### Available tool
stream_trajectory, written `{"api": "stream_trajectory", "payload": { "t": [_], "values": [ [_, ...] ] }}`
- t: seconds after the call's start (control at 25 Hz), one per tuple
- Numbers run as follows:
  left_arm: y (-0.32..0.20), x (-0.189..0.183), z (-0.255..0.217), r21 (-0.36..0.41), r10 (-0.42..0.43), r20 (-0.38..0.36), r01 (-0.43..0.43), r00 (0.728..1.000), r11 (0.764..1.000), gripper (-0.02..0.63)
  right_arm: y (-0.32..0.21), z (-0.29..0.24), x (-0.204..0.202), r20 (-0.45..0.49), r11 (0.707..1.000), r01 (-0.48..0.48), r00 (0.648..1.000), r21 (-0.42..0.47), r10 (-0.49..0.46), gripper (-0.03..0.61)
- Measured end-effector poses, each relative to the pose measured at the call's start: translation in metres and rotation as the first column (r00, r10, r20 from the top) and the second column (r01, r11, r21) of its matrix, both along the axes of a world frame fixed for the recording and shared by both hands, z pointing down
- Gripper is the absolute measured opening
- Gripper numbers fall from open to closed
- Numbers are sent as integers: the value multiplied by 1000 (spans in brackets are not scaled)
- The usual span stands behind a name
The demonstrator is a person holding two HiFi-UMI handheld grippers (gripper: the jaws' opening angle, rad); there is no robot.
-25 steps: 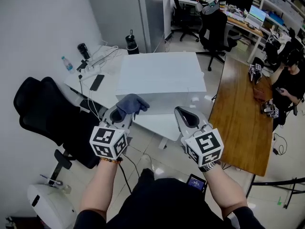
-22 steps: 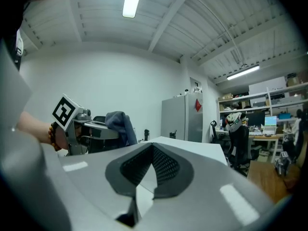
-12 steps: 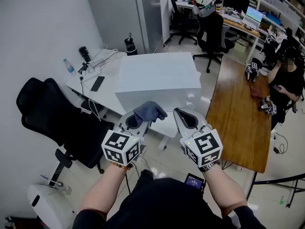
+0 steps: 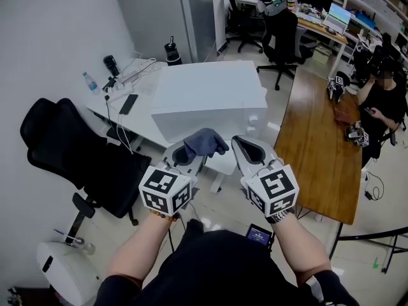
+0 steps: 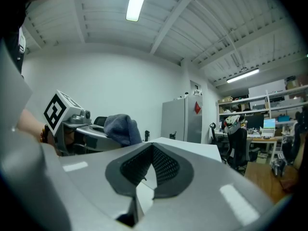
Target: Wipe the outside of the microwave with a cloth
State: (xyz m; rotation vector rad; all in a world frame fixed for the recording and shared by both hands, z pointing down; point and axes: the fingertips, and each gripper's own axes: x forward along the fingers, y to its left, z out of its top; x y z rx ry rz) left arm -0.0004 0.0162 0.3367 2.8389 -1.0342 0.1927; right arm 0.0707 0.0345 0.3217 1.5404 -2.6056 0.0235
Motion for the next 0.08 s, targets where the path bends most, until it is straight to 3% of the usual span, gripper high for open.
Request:
{"api": "stream_trajectory", "payload": {
  "t": [0.08],
  "values": [
    [1,2,2,1,4,2,-4,1000,1000,69,0,1,0,1,1000,0,1000,1,0,0]
  ]
}}
